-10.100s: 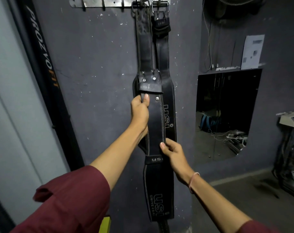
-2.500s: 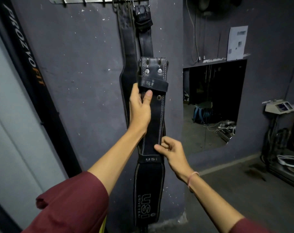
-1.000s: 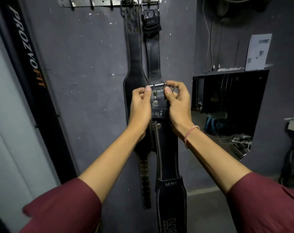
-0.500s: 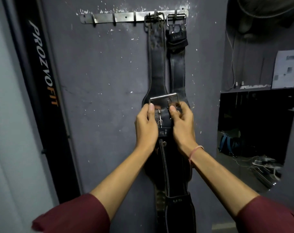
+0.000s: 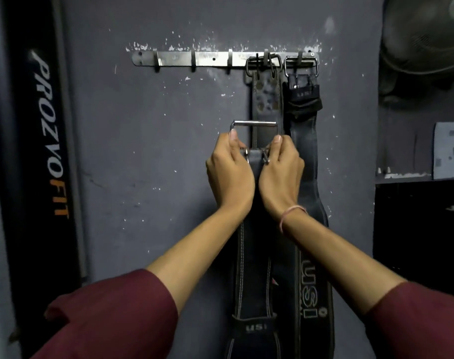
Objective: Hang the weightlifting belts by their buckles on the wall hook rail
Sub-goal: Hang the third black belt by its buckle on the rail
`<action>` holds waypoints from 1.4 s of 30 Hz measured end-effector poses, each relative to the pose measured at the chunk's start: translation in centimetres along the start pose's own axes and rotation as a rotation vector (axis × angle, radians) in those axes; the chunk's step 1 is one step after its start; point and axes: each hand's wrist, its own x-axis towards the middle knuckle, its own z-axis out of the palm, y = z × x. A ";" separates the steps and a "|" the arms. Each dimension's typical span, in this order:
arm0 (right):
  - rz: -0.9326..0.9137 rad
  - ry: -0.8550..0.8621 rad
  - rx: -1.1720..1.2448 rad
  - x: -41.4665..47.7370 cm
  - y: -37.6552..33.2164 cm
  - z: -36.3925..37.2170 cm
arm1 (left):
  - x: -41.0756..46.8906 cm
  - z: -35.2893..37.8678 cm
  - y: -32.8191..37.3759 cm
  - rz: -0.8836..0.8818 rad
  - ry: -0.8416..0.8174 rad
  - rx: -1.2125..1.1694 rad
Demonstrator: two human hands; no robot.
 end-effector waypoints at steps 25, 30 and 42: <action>0.110 0.024 0.101 21.2 -2.8 12.5 | 23.2 9.6 -2.3 0.085 0.122 0.204; 0.053 -0.033 0.137 19.4 -1.6 11.8 | 21.2 8.7 -3.5 0.183 0.097 0.181; -0.165 -0.144 0.095 7.0 3.6 5.2 | 8.5 2.6 -8.6 0.020 -0.093 0.172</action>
